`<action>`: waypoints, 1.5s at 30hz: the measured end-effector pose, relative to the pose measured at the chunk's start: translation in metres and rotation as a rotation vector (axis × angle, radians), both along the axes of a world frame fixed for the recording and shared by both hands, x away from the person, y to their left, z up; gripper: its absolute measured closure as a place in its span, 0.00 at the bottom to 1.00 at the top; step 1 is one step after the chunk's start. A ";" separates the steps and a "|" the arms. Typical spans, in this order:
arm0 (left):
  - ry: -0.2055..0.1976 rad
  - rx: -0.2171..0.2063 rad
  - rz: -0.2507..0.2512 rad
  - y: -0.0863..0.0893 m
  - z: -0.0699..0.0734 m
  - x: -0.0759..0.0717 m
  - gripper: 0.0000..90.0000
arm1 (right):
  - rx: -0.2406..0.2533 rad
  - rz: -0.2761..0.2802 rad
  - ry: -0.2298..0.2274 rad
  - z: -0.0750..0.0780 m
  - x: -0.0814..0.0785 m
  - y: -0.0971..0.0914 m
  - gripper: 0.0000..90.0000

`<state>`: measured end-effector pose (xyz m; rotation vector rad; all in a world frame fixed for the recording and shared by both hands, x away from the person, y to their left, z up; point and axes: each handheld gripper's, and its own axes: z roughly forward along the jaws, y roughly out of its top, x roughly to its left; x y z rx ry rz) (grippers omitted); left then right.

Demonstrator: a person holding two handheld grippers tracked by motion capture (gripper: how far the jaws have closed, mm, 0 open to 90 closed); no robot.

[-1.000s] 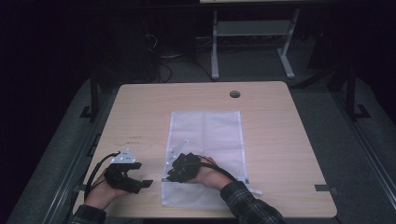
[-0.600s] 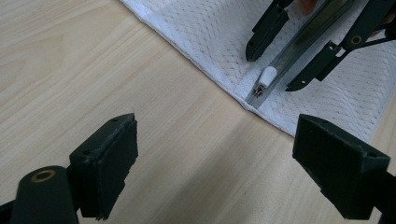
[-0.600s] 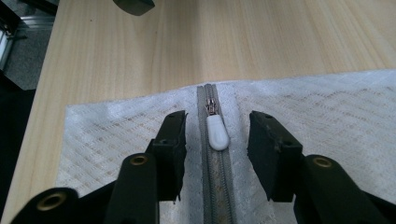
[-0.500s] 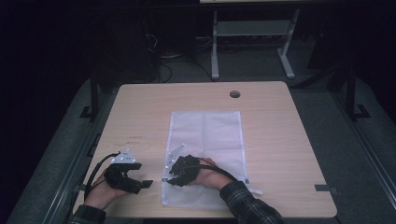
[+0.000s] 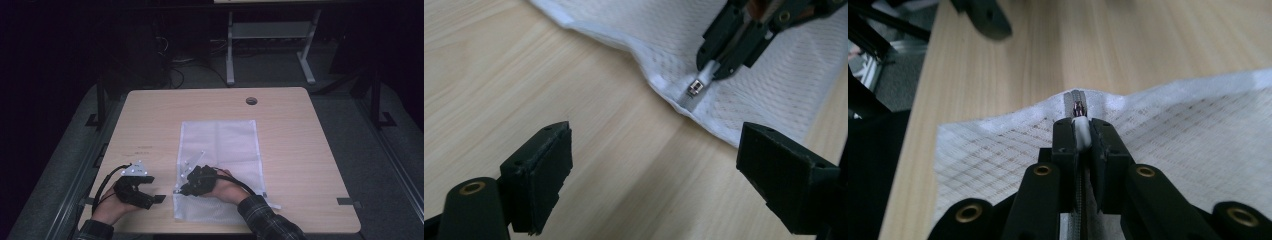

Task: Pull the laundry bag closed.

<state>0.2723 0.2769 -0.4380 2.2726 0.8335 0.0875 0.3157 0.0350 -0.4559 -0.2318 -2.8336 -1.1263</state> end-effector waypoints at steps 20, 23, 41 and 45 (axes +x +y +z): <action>0.068 -0.090 -0.146 -0.032 -0.002 0.006 0.49 | 0.133 -0.004 0.037 0.027 0.003 -0.018 0.91; 0.081 -0.107 -0.159 -0.033 0.000 0.007 0.64 | 0.139 -0.003 0.039 0.028 0.003 -0.018 0.91; 0.129 -0.130 -0.162 -0.033 0.005 0.009 0.97 | 0.004 0.006 -0.095 0.031 -0.005 -0.021 0.82; 0.132 -0.129 -0.168 -0.034 0.006 0.009 0.97 | 0.000 0.009 -0.111 0.032 -0.006 -0.019 0.82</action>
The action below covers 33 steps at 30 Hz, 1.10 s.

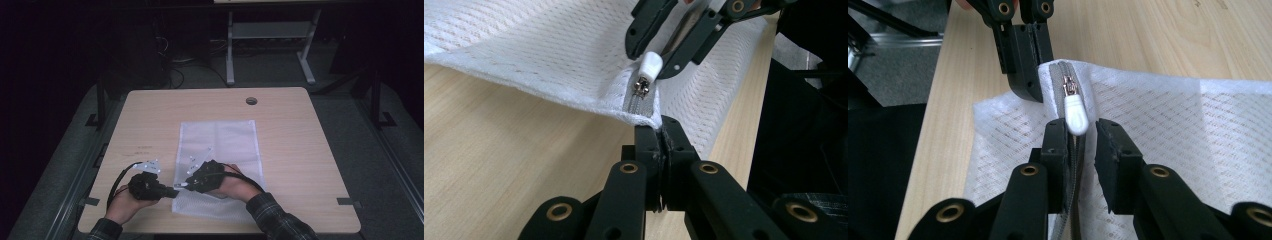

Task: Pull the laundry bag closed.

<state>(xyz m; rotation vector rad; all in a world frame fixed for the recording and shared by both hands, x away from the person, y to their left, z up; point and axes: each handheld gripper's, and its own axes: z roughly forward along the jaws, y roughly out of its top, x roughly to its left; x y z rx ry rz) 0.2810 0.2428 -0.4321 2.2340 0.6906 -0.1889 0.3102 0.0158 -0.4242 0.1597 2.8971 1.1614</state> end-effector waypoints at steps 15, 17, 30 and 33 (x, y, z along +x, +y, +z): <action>-0.005 0.004 0.001 0.001 0.002 0.000 0.97 | -0.075 0.036 -0.094 0.004 -0.004 0.016 0.88; -0.004 0.004 0.001 0.002 0.002 0.000 0.97 | -0.080 0.047 -0.093 0.004 -0.005 0.017 0.90; 0.009 -0.030 0.014 0.004 0.003 0.001 0.98 | -0.097 0.038 -0.081 0.001 -0.006 0.019 0.92; 0.010 -0.042 0.018 0.004 0.004 0.001 0.98 | -0.094 0.039 -0.070 0.002 -0.006 0.018 0.96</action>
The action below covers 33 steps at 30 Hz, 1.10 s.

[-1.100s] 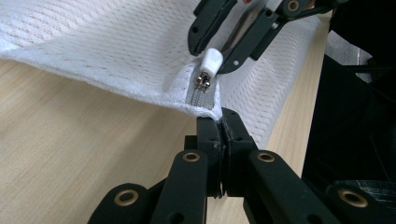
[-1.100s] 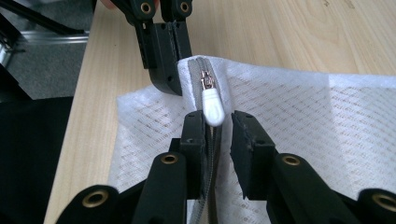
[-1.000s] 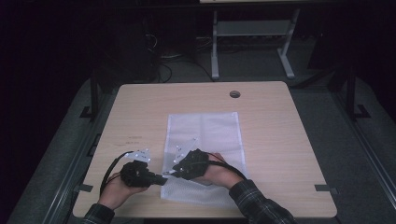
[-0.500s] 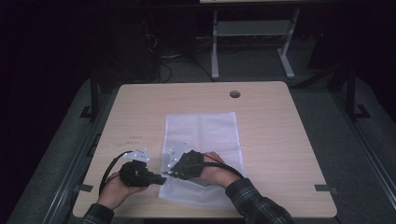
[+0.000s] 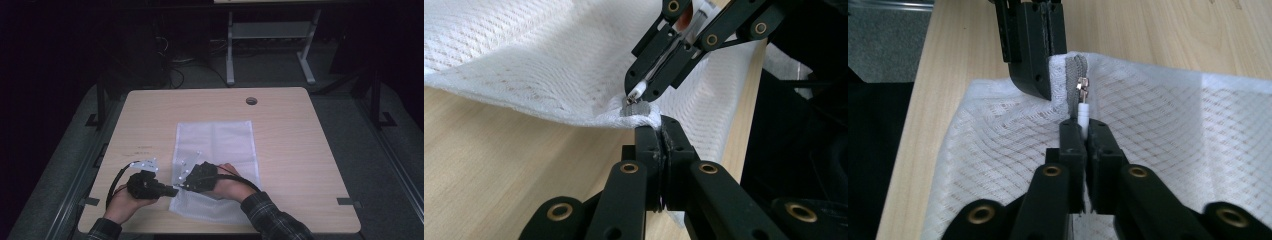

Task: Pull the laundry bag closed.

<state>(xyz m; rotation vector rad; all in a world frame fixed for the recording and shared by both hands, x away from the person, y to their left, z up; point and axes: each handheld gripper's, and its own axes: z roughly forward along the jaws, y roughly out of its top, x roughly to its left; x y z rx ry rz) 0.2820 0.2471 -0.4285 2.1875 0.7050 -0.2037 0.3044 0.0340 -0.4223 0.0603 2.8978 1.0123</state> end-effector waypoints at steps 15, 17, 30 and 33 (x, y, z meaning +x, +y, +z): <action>0.035 0.003 0.037 0.007 -0.001 0.002 0.99 | 0.004 0.001 0.006 -0.001 0.001 -0.004 0.97; 0.038 -0.001 0.040 0.008 -0.001 0.002 0.99 | 0.004 -0.003 0.007 0.000 0.001 -0.005 0.97; 0.035 -0.013 0.064 0.013 0.001 0.002 0.99 | -0.003 0.002 0.000 -0.001 0.001 -0.008 0.97; 0.024 -0.015 0.087 0.015 0.005 0.002 0.99 | 0.005 0.001 0.001 -0.001 0.001 -0.009 0.97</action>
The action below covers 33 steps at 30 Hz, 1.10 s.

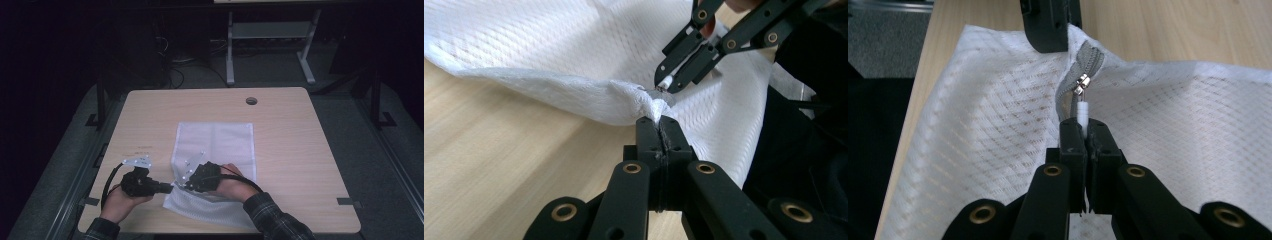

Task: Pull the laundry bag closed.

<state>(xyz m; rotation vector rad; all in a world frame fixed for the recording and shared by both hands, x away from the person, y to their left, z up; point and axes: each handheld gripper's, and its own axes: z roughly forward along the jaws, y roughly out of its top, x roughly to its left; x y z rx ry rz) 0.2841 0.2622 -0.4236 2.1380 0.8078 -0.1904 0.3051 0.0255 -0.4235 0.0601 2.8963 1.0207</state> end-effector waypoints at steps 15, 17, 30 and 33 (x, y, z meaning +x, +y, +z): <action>0.052 -0.092 0.051 0.006 -0.004 0.006 0.74 | -0.002 -0.005 -0.002 -0.001 -0.002 0.001 0.97; 0.066 -0.099 0.053 0.004 -0.005 0.008 0.72 | 0.000 -0.002 -0.006 -0.001 -0.002 0.002 0.97; 0.086 -0.092 0.050 0.003 -0.005 0.010 0.96 | -0.010 0.011 -0.014 -0.002 -0.004 0.005 0.97; 0.084 -0.093 0.059 0.003 -0.004 0.010 0.96 | -0.004 0.006 -0.010 -0.002 -0.003 0.004 0.97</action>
